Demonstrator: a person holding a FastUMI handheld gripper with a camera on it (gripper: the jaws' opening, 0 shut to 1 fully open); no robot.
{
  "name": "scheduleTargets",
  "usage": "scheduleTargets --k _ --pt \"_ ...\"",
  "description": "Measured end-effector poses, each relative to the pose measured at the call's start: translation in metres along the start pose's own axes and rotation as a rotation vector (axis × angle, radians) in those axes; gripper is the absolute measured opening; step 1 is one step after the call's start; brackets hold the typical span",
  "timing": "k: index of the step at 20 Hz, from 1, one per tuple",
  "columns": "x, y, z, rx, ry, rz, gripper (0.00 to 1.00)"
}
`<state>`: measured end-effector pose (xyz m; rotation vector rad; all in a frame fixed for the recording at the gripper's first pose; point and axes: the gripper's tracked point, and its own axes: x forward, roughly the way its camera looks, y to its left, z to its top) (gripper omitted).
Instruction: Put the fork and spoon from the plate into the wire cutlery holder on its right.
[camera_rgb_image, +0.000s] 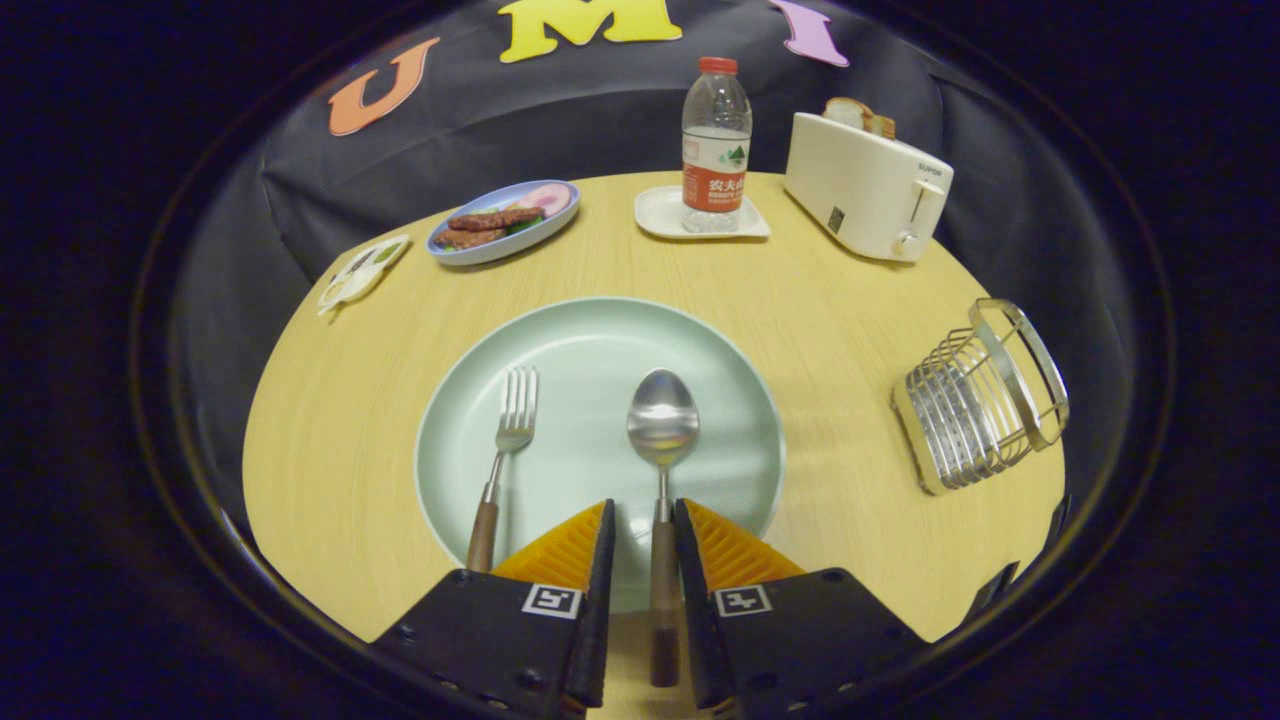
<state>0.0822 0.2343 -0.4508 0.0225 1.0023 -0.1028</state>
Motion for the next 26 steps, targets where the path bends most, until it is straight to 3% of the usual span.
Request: scheduleTargets --k 1,2,3,5,14,19,26 --pt "0.002 -0.001 -0.001 0.004 0.016 -0.004 0.12" --pt "0.002 -0.003 0.000 0.010 0.025 -0.005 0.13" --pt "-0.001 -0.003 0.000 0.011 0.042 0.002 0.06" --pt "-0.008 -0.004 0.002 0.000 0.064 0.018 0.01" --pt "-0.068 -0.034 0.032 -0.071 0.020 0.107 0.01" --pt "-0.101 -0.092 0.045 -0.109 -0.001 0.054 0.01" --pt "-0.126 -0.175 0.066 -0.054 -0.001 0.012 0.02"
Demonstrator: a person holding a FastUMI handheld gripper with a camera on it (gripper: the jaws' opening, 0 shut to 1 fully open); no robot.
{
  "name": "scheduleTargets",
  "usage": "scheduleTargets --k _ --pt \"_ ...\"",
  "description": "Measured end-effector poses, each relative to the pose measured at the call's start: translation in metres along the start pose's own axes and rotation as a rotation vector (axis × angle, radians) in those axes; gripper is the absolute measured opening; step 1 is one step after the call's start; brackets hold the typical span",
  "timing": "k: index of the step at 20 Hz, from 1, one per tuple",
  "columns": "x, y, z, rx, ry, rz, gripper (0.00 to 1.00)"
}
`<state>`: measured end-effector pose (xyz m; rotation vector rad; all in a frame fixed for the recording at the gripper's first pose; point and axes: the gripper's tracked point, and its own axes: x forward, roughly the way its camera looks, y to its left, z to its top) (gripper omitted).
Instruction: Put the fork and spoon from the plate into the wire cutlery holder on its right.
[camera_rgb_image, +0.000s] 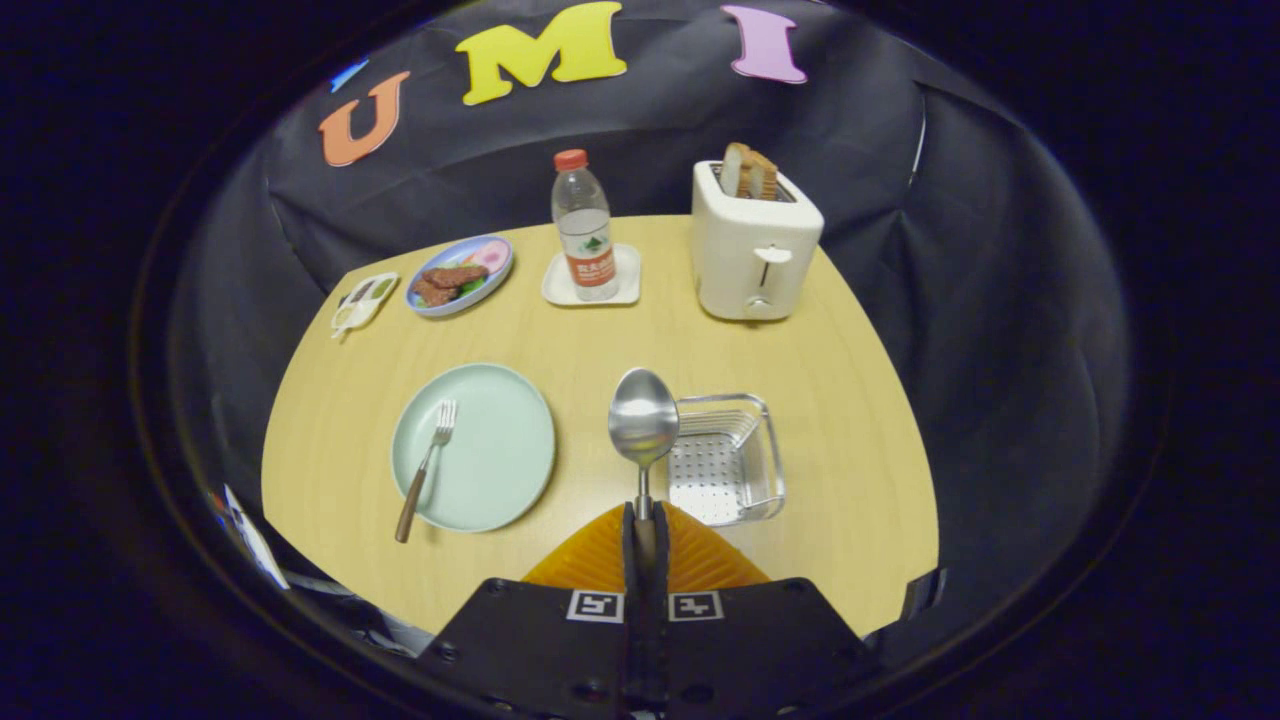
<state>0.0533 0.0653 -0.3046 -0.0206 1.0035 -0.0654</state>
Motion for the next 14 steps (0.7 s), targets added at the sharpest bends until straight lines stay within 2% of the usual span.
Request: scheduleTargets --k 4,8,14 --pt "-0.001 -0.026 -0.005 0.023 0.055 -0.022 0.02" --pt "-0.002 -0.030 -0.019 0.018 0.144 0.005 0.03" --pt "-0.003 -0.030 -0.023 0.085 0.290 0.030 0.03"
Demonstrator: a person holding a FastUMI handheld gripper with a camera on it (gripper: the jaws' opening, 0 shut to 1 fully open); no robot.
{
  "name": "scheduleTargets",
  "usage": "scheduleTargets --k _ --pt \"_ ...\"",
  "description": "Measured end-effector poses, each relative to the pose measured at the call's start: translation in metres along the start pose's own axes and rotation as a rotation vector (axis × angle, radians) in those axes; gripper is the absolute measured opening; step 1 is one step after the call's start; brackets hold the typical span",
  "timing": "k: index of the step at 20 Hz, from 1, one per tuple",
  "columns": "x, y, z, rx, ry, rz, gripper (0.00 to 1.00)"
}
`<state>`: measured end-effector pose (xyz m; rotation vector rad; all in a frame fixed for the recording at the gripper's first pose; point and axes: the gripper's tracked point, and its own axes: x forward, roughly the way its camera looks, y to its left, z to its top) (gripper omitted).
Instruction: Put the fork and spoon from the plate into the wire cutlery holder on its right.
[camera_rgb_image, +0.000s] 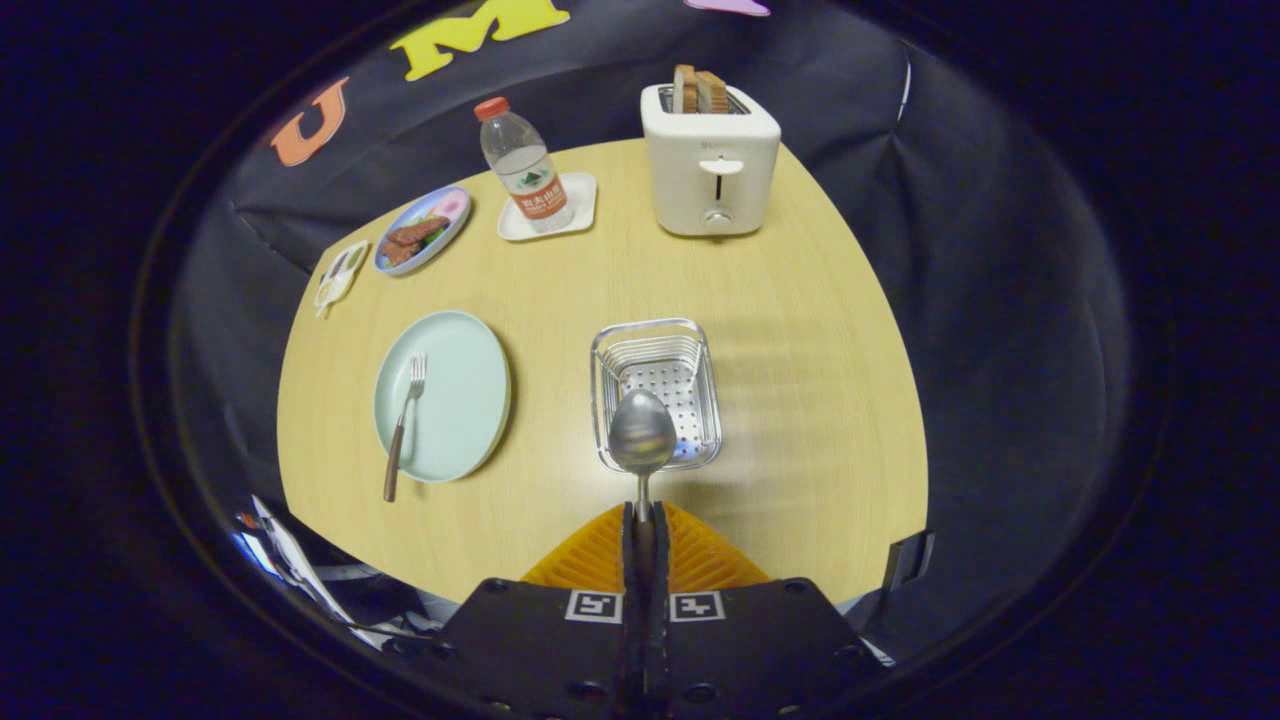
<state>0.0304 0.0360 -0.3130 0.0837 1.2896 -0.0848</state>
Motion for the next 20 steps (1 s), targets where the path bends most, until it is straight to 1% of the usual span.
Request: scheduleTargets --k 3,5,6,8,11,13,20 --pt "0.004 -0.007 0.011 -0.008 0.025 -0.042 0.03" --pt "0.008 -0.009 0.012 -0.003 0.078 -0.050 0.02" --pt "0.011 -0.010 0.012 0.002 0.115 -0.054 0.05" --pt "0.012 -0.010 0.018 0.026 0.138 -0.052 0.05" --pt "0.013 -0.014 0.029 0.021 0.115 -0.081 0.05" --pt "0.013 -0.011 0.028 0.026 0.118 -0.073 0.06" --pt "0.004 0.004 0.042 -0.034 0.026 -0.044 0.09"
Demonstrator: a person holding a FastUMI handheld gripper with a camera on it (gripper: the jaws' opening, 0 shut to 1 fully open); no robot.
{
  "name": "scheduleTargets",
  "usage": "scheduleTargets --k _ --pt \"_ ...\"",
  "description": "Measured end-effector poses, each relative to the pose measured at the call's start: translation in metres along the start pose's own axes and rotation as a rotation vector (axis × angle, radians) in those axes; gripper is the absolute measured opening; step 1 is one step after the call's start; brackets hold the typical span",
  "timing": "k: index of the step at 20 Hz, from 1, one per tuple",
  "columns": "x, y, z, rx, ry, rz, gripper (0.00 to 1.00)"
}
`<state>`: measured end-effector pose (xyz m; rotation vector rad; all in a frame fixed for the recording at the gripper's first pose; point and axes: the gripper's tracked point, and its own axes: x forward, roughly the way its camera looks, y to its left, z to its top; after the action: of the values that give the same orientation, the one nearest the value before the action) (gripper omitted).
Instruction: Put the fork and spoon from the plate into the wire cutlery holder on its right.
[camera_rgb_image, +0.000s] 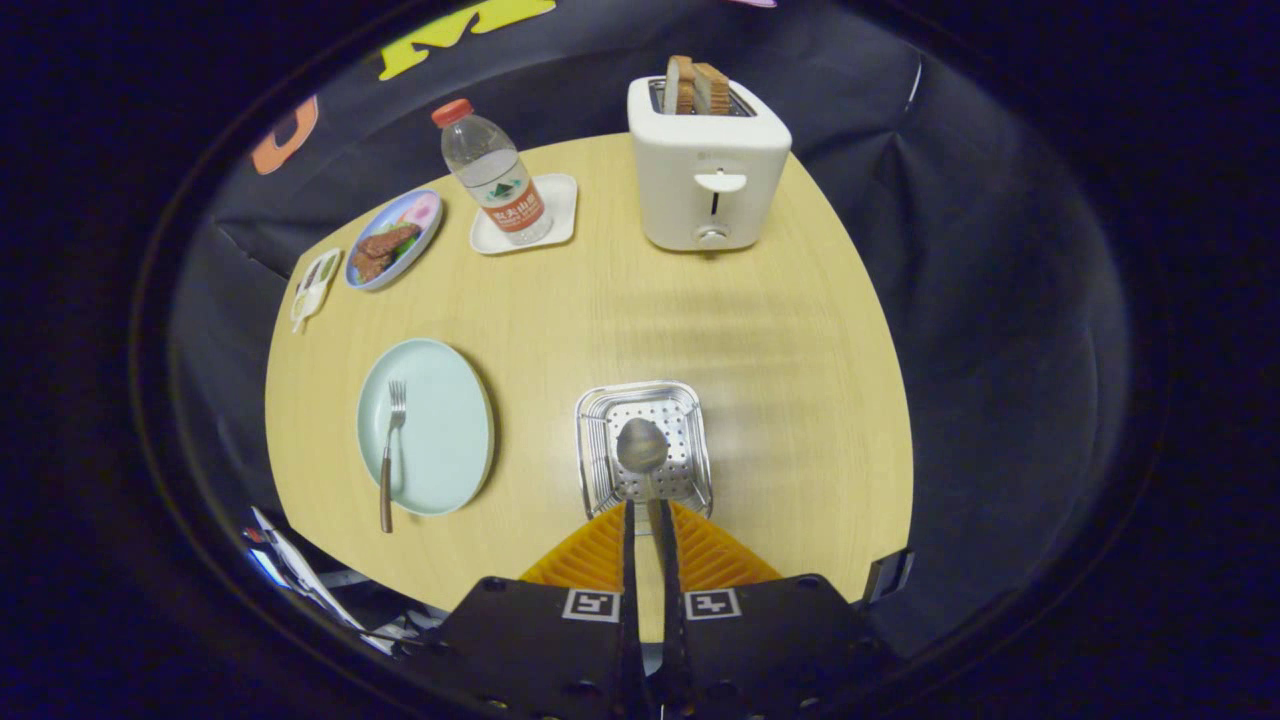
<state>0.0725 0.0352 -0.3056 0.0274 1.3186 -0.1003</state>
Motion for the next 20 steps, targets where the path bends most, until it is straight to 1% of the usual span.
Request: scheduleTargets --k 2,4,7,9,13,16,20 --pt "-0.003 0.006 0.002 -0.019 -0.025 0.012 0.13" --pt "-0.006 0.013 0.002 -0.037 -0.054 0.029 0.24" --pt "-0.010 0.028 0.004 -0.052 -0.101 0.067 0.59" --pt "-0.009 0.037 0.003 -0.069 -0.129 0.073 0.82" --pt "-0.009 0.064 0.005 -0.074 -0.187 0.100 0.98" --pt "-0.008 0.091 0.008 -0.083 -0.258 0.123 0.96" --pt "0.007 0.134 -0.005 -0.114 -0.267 0.134 0.96"
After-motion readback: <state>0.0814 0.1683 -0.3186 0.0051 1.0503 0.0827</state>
